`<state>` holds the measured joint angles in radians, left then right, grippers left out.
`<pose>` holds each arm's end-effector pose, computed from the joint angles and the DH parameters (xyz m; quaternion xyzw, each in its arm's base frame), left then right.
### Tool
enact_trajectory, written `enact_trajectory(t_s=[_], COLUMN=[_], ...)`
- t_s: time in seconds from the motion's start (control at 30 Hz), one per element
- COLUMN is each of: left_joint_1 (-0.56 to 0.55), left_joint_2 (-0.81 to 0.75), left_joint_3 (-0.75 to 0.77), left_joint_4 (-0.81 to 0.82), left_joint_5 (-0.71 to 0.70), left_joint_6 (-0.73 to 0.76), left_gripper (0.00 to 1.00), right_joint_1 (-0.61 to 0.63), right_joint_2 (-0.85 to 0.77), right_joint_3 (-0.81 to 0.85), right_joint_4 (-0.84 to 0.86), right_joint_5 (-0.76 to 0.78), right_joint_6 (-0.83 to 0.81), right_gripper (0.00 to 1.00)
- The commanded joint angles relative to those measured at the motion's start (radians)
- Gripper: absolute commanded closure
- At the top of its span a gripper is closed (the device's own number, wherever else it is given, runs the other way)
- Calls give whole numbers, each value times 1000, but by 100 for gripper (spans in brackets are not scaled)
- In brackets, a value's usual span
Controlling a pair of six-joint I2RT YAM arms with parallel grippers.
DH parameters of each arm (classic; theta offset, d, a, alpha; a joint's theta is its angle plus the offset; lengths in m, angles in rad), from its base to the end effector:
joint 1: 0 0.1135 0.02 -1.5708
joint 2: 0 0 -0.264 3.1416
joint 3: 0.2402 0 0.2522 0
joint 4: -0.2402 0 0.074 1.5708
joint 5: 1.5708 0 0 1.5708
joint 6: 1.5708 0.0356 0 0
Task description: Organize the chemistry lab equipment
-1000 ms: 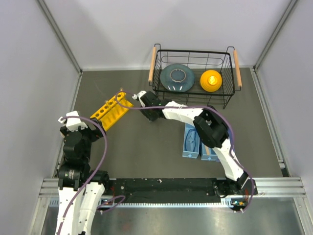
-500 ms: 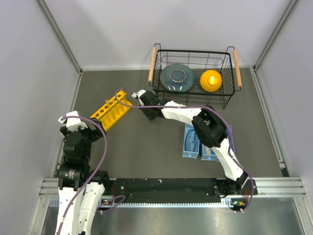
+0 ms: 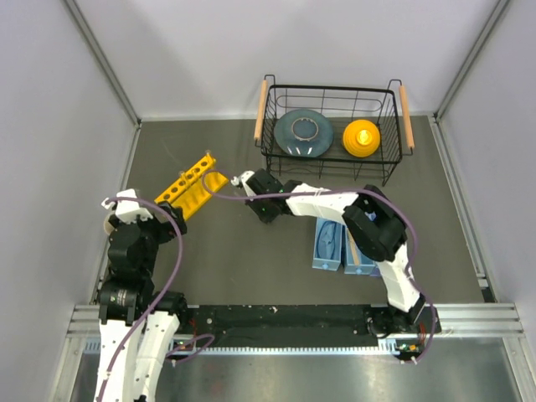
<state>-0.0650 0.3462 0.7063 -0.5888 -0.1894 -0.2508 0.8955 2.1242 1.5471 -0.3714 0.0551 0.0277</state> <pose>0.0862 0.0011 0.3208 -0.1309 0.7708 -0.0242 0.6230 0.2895 0.3583 0.1657 -0.3924 0.8670 0.1128 0.2857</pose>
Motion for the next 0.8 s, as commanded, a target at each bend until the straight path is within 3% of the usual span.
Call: enact_trajectory(t_s=[0.0,0.17,0.27,0.53,0.77], left_joint_1=[5,5,5,5,5], left_joint_2=[17,37,28,79,269], left_joint_3=[42,-71,-178,-395,-472], left_joint_4=[-8,47,150,417,652], left_joint_5=[184,509,620,731,873], left_joint_6=[-143,-395,-546,-853,-929], left_gripper=[1,1,1,1,2], right_joint_1=[14,14,16,14,14], right_joint_2=[-163,-305,-397,-584,-653], right_joint_3=[-111,-255,-324,-436,-490], right_joint_4=[-60,-60,-49,-17,0], right_joint_5=[-75,-168,-231,-446,-574], right_joint_6=[-11,-60,-86,-129,-144], right_gripper=[84,84,84,84,83])
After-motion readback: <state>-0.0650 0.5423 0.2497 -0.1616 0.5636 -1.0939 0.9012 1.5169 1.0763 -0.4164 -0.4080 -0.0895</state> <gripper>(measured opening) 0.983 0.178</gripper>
